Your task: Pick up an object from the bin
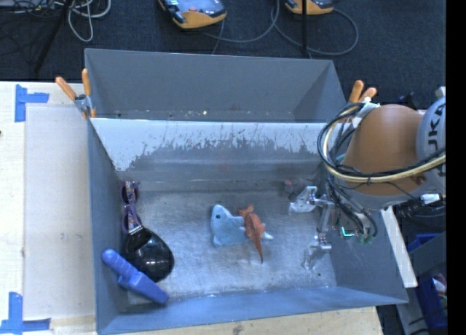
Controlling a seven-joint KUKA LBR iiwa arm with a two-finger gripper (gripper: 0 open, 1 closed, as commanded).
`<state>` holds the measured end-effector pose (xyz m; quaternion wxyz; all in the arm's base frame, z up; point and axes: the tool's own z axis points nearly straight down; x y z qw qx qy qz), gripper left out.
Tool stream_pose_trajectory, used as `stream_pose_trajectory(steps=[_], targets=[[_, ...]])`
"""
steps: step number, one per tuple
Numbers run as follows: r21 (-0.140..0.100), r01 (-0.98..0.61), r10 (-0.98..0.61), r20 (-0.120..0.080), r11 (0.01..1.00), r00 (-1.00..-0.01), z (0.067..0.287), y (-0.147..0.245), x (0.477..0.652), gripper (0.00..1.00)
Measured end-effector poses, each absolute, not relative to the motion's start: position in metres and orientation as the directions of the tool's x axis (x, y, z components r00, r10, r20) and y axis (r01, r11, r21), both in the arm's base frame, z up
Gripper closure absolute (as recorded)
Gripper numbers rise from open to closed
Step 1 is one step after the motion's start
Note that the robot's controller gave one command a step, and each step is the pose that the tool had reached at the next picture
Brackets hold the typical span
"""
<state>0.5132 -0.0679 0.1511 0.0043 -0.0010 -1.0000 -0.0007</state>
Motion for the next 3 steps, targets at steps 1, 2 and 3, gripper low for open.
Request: stream_pose_trajectory(steps=[1, 2, 3], targets=[[0.001, 0.0, 0.0, 0.002, 1.0, -1.0, 0.155, -0.068, 0.515, 0.0], [0.001, 0.095, 0.095, 0.0, 0.995, -0.995, 0.094, 0.008, 0.562, 1.0], [0.0, 0.094, 0.094, 0.0, 0.996, -0.996, 0.094, 0.008, 0.561, 1.0]])
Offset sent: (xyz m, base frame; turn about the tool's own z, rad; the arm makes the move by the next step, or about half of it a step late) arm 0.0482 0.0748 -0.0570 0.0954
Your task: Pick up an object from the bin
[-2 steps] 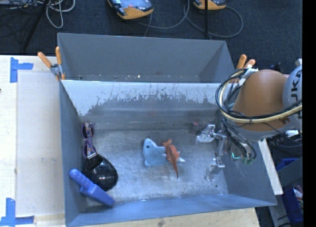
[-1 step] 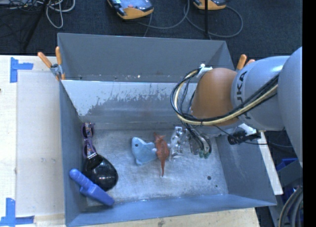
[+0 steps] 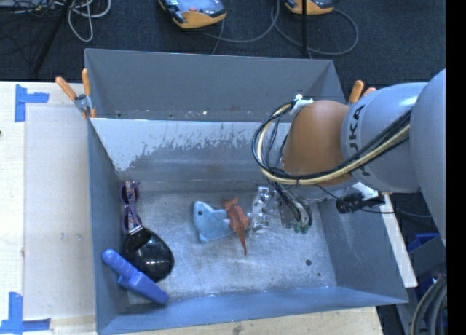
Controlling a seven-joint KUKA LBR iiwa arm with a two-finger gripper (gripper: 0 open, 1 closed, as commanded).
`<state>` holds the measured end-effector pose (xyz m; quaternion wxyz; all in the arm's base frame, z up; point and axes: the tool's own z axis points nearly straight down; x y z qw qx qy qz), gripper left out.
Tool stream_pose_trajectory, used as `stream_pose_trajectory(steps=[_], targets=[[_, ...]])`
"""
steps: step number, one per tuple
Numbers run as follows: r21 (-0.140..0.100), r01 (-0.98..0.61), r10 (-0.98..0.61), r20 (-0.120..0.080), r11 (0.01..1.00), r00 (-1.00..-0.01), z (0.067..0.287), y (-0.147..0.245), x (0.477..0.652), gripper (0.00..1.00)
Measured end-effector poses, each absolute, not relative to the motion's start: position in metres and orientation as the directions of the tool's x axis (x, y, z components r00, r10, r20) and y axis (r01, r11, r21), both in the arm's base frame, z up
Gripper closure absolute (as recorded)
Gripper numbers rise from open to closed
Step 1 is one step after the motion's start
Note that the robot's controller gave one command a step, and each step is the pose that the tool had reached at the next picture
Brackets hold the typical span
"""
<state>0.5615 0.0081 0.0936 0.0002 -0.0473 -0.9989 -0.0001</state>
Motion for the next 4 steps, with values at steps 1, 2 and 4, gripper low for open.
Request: stream_pose_trajectory(steps=[1, 2, 4], targets=[[0.0, 0.114, 0.114, 0.002, 0.993, -0.993, 0.109, 0.007, 0.555, 1.0], [0.0, 0.127, 0.127, 0.001, 0.992, -0.992, 0.126, 0.006, 0.561, 1.0], [0.0, 0.114, 0.114, 0.0, 0.993, -0.993, 0.128, 0.015, 0.59, 0.0]])
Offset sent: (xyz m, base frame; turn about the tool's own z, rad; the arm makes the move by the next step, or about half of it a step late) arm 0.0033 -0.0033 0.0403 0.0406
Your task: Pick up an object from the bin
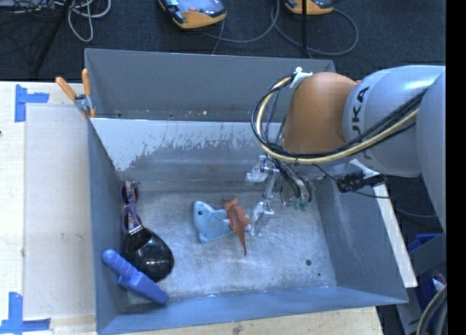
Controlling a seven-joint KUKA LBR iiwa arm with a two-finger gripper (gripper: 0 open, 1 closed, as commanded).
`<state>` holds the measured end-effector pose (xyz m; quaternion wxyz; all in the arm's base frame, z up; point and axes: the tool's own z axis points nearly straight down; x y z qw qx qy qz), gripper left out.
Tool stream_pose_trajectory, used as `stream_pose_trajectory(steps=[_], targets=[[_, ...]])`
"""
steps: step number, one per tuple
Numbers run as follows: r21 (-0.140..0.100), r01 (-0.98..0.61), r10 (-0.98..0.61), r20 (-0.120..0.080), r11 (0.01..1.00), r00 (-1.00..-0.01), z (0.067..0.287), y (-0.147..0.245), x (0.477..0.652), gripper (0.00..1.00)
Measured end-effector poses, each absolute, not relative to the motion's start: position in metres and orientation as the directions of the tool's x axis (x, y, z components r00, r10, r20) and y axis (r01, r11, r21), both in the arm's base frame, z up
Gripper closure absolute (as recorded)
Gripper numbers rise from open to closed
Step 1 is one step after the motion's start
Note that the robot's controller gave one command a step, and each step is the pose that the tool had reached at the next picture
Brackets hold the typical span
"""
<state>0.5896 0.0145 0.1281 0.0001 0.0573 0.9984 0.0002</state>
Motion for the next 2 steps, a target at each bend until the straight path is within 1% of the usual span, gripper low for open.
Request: stream_pose_trajectory(steps=[1, 2], targets=[[0.0, 0.113, 0.113, -0.001, 0.994, -0.994, 0.129, 0.015, 0.59, 0.0], [-0.002, 0.051, 0.051, -0.003, 0.999, -0.999, 0.103, 0.044, 0.598, 0.0]])
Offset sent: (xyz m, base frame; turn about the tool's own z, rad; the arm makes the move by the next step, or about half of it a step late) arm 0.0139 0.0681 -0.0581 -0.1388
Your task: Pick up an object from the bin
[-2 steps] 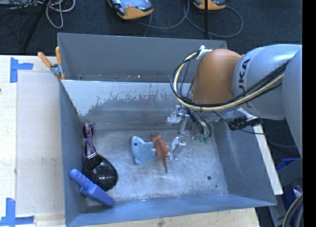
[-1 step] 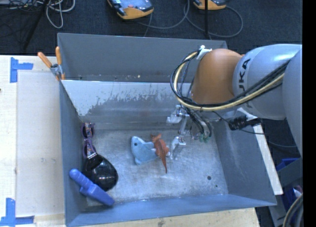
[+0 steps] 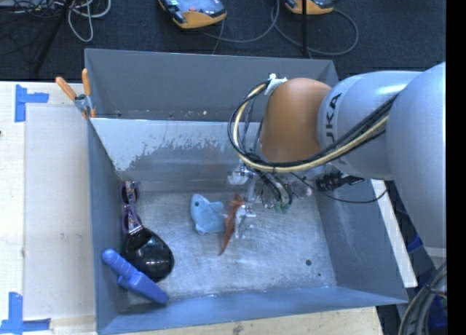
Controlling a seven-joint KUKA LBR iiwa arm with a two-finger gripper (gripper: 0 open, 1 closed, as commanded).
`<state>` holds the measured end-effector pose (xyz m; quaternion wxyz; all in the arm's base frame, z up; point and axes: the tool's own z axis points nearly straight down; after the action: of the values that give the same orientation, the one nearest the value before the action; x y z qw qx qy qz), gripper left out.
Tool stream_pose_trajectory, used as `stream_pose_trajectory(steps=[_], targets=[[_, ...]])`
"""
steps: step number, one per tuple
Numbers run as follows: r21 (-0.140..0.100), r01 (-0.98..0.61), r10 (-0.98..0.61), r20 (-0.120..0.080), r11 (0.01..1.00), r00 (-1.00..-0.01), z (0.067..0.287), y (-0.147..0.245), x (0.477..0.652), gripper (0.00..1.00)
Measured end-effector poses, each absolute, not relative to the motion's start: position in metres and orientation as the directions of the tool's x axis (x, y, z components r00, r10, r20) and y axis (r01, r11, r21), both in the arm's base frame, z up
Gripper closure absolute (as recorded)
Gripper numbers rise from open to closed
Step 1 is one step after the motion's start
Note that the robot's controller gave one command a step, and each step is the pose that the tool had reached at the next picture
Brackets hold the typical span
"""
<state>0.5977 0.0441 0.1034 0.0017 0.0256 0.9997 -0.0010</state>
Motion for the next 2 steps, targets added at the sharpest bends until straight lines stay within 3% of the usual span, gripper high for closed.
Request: stream_pose_trajectory(steps=[1, 2], targets=[[0.007, 0.042, 0.042, -0.035, 0.999, -0.998, 0.0711, 0.1017, 0.6144, 1.0], [0.013, 0.068, 0.069, -0.034, 0.998, -0.997, 0.0722, 0.0988, 0.6127, 1.0]])
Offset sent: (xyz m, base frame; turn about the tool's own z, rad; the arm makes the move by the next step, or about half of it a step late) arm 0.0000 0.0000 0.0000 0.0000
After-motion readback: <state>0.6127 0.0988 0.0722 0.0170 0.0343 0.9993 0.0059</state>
